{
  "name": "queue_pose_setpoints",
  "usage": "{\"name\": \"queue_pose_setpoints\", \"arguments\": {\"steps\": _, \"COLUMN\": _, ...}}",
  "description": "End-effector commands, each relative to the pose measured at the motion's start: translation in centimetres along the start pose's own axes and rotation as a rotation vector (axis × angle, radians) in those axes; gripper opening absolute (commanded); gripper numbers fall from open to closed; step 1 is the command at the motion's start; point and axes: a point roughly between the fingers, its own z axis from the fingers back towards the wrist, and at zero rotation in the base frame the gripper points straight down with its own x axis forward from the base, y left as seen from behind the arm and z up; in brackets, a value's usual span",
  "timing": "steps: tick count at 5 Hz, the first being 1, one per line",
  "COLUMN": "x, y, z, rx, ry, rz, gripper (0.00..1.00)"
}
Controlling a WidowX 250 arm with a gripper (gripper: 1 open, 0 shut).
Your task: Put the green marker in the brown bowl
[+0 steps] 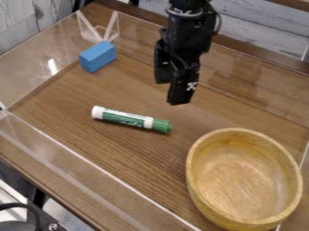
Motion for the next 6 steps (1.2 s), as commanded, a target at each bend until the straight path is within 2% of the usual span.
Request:
{"name": "queue_pose_setpoints", "arguments": {"steps": 1, "x": -0.1, "y": 0.8, "z": 0.5, "rx": 0.041, "ry": -0.04, "rz": -0.052, "gripper": 1.0}}
{"name": "queue_pose_setpoints", "arguments": {"steps": 3, "x": -0.7, "y": 1.5, "z": -1.4, "rx": 0.041, "ry": -0.049, "rz": -0.119, "gripper": 1.0}}
{"name": "queue_pose_setpoints", "arguments": {"steps": 6, "x": -0.8, "y": 2.2, "z": -4.8, "rx": 0.025, "ry": -0.072, "rz": -0.131, "gripper": 1.0}}
